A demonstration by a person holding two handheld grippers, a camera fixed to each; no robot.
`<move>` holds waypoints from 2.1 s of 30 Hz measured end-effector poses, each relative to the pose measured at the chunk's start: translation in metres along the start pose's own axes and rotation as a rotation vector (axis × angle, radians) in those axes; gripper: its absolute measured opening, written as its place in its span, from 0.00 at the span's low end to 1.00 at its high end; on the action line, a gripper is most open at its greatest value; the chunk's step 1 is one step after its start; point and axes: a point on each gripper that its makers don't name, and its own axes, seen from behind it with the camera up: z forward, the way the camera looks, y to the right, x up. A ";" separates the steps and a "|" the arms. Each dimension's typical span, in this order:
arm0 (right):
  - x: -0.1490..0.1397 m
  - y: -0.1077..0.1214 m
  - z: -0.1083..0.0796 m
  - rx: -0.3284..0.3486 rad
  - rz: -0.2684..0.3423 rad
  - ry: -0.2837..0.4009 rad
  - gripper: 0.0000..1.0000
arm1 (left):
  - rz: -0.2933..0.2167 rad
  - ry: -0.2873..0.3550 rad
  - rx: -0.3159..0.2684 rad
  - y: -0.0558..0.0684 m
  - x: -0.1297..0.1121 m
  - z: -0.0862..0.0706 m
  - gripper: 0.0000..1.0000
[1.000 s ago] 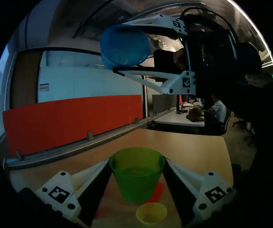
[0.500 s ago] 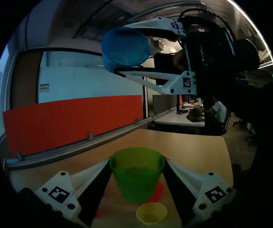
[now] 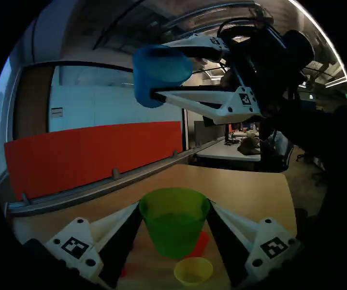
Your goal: Pour water
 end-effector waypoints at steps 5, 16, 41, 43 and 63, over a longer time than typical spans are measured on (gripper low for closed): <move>0.001 -0.005 -0.004 0.015 0.113 0.005 0.91 | 0.005 -0.001 0.001 0.000 0.000 0.001 0.87; 0.017 -0.013 -0.013 0.039 0.411 0.050 0.91 | 0.012 0.001 0.010 -0.001 0.004 -0.001 0.87; 0.036 -0.019 -0.014 0.154 1.122 0.124 0.91 | 0.025 0.006 0.022 -0.003 0.008 -0.001 0.87; 0.035 -0.020 -0.014 0.154 1.118 0.120 0.91 | 0.025 0.007 0.024 -0.003 0.009 -0.002 0.87; 0.014 -0.024 -0.038 0.146 1.130 0.074 0.92 | 0.027 -0.010 0.057 -0.017 0.004 -0.011 0.87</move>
